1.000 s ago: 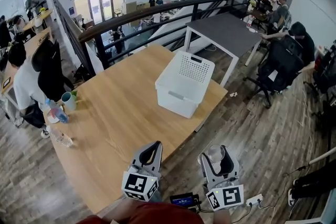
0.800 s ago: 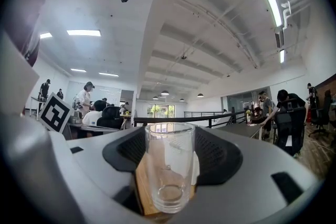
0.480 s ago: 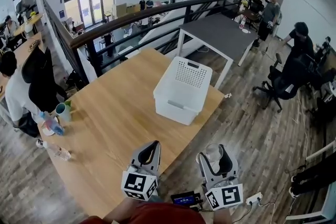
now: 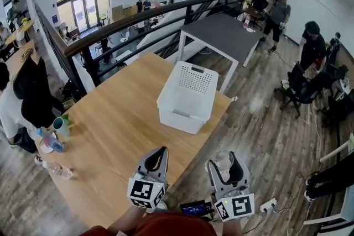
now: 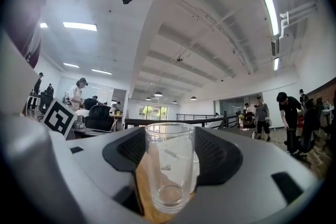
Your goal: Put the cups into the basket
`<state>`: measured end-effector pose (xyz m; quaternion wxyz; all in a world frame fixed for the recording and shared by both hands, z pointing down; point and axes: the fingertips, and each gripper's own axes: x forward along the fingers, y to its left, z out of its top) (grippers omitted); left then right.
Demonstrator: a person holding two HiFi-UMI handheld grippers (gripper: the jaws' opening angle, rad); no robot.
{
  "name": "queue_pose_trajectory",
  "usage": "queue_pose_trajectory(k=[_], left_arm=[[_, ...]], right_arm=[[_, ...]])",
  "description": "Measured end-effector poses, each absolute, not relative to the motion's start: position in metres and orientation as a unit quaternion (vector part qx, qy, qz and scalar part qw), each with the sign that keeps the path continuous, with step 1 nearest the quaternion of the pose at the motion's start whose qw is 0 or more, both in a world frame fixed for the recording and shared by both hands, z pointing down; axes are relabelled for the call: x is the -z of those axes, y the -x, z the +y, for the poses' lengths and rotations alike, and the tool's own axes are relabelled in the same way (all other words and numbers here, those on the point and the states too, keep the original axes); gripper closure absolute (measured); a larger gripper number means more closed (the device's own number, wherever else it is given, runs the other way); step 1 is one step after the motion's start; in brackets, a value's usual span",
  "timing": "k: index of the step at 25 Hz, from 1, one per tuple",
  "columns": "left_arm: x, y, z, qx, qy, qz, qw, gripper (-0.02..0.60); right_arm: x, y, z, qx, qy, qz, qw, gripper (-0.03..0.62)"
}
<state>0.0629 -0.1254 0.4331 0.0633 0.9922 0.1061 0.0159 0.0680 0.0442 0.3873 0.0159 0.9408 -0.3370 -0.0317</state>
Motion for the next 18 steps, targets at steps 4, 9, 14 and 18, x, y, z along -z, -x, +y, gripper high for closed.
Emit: queue_pose_trajectory(k=[4,9,14,18], left_arm=[[-0.434,-0.070,-0.123,-0.016,-0.992,0.109,0.060,0.575],[-0.431,-0.084,-0.121,-0.019,-0.993,0.100,0.055,0.575],[-0.428,-0.102,-0.112,-0.016,-0.994,0.094,0.054,0.575],[-0.427,-0.124,-0.098,-0.016,-0.994,0.098,0.053,0.574]], right_arm=[[-0.390,-0.076,0.047,0.035,-0.942,-0.334,0.012,0.309],[-0.390,-0.095,0.051,0.033,-0.941,-0.338,0.004,0.309],[-0.390,-0.114,0.063,0.032,-0.940,-0.340,0.002,0.309],[-0.391,-0.134,0.078,0.030,-0.941,-0.336,0.001,0.309]])
